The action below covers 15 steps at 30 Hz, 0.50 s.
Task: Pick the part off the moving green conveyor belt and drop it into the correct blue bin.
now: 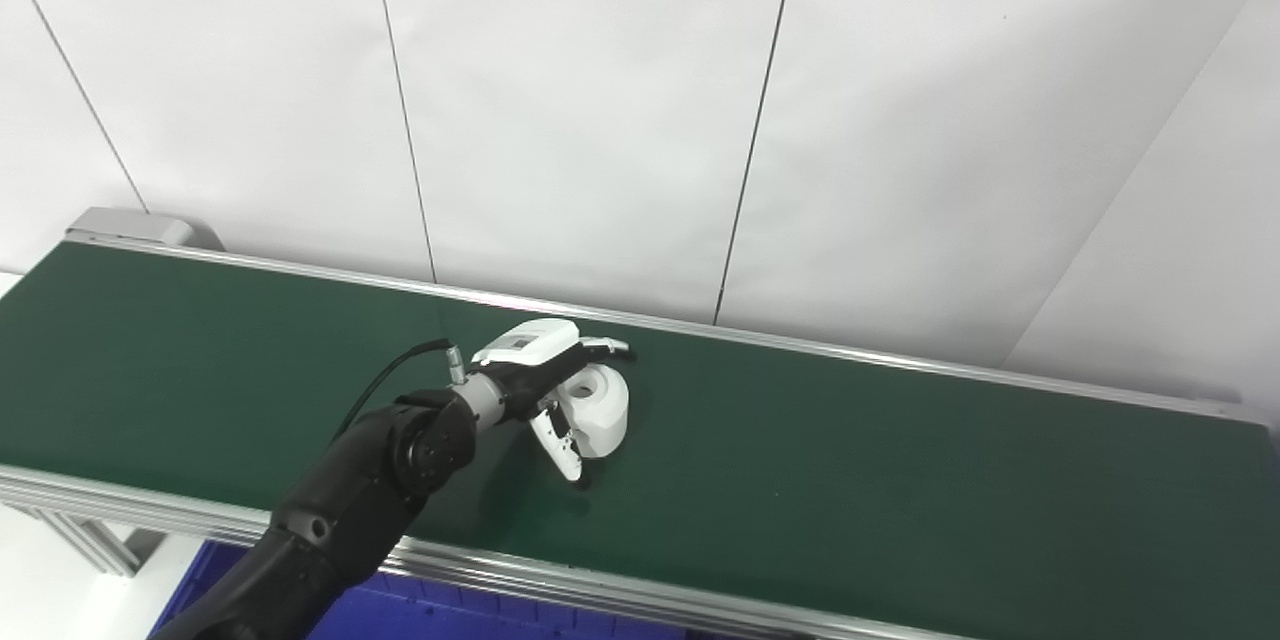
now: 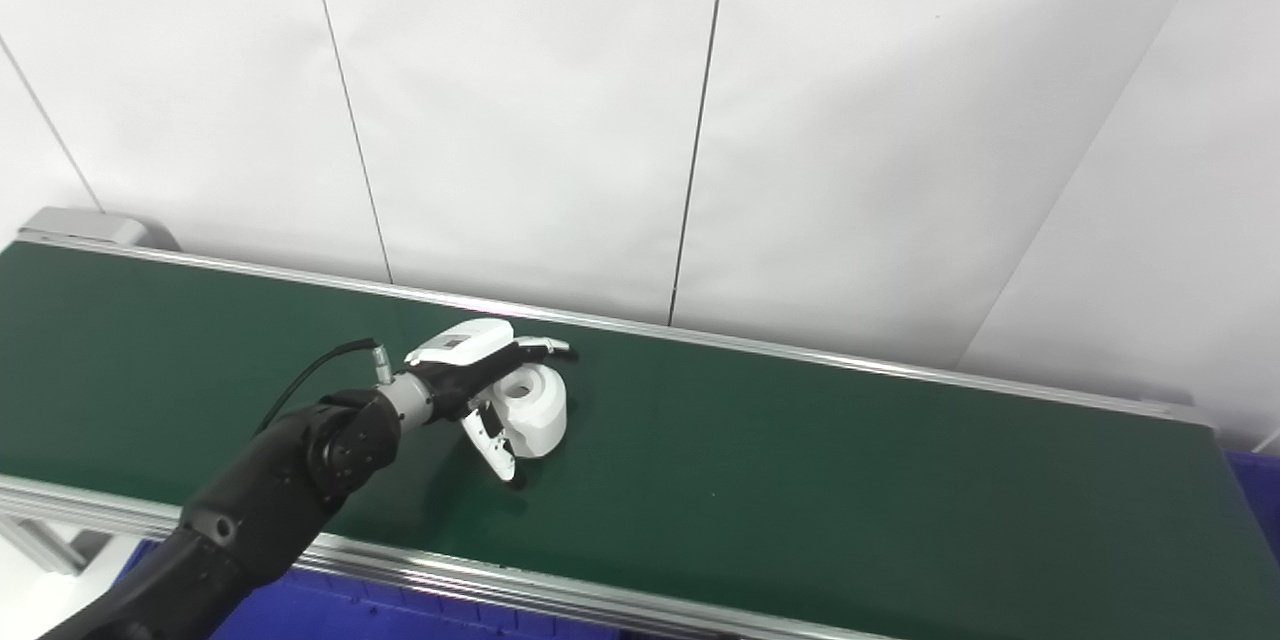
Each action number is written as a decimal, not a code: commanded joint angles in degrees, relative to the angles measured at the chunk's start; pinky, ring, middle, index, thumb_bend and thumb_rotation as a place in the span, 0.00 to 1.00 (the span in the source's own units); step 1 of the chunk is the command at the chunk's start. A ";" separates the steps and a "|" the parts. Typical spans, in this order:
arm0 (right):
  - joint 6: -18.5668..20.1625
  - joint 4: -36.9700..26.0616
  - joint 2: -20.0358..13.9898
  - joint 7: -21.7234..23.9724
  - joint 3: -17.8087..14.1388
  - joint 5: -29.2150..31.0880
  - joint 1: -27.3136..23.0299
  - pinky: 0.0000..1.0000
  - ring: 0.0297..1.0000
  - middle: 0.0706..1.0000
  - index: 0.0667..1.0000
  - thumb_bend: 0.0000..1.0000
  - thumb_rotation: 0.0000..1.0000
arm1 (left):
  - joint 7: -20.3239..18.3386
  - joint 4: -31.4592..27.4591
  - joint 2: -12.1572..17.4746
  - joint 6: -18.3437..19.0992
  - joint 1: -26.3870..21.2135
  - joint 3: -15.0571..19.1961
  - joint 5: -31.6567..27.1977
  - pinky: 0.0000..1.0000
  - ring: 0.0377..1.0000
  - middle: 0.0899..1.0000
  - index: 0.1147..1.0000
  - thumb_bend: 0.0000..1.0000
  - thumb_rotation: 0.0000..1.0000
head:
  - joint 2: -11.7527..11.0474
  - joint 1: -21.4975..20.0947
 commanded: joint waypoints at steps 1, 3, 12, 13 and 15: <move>-1.61 -2.34 0.36 -0.26 -0.45 0.69 0.16 0.77 0.84 0.86 0.89 0.79 0.58 | 1.65 0.15 0.01 0.22 -2.90 -0.20 0.76 0.60 0.67 0.75 0.71 0.67 0.00 | 0.25 0.07; -1.17 -2.81 0.48 -0.22 -0.52 0.52 0.34 0.77 0.84 0.86 0.89 0.79 0.59 | 2.85 0.71 -0.27 -0.19 -2.89 -0.22 0.74 0.58 0.65 0.73 0.70 0.65 0.00 | 0.63 0.05; -0.99 -3.11 0.71 -0.14 -0.76 0.22 0.38 0.77 0.84 0.86 0.89 0.79 0.59 | 5.40 1.34 -1.09 -0.04 -2.50 1.00 -1.71 0.47 0.42 0.48 0.42 0.50 0.00 | 1.01 -0.29; -0.90 -3.20 0.72 -0.05 -0.77 0.31 0.39 0.77 0.84 0.86 0.89 0.79 0.59 | 5.13 0.95 -1.06 0.20 -2.37 1.19 -2.12 0.47 0.42 0.48 0.42 0.50 0.00 | 1.19 -0.38; -0.70 -3.33 0.85 -0.05 -0.82 0.35 0.41 0.77 0.84 0.86 0.88 0.79 0.59 | 4.78 0.18 -0.90 0.51 -2.16 1.49 -2.71 0.48 0.43 0.47 0.42 0.50 0.00 | 1.68 -1.00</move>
